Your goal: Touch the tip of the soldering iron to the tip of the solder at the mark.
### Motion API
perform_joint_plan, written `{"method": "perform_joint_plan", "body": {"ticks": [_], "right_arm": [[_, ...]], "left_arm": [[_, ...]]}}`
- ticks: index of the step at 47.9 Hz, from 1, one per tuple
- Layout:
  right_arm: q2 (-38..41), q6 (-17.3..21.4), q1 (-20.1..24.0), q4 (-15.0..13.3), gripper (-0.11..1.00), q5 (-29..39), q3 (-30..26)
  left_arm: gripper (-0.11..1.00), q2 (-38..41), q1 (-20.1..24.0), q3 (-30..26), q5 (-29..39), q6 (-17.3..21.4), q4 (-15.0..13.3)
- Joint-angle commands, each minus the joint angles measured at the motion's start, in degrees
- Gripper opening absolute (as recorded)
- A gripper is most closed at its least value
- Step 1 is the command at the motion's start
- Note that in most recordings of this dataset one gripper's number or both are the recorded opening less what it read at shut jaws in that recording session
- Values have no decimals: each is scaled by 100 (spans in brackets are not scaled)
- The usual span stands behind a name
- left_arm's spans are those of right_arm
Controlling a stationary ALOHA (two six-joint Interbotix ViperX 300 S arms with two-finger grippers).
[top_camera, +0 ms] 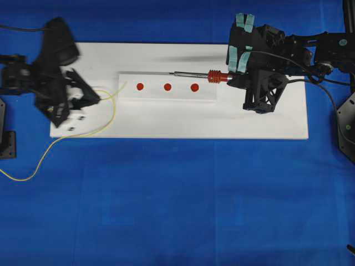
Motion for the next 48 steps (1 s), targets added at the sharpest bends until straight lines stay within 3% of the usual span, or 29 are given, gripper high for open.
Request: {"method": "perform_joint_plan", "body": {"ticks": [1, 23, 48], "right_arm": [[-158, 9, -44, -53, 7, -18, -35], [-185, 9, -88, -167, 7, -18, 105], [-185, 9, -97, -211, 7, -53, 141]], "left_arm": [[3, 352, -9, -475, -9, -9, 9], [3, 2153, -26, -1995, 352, -9, 18], [3, 2320, -70, -2048, 501, -141, 18]]}}
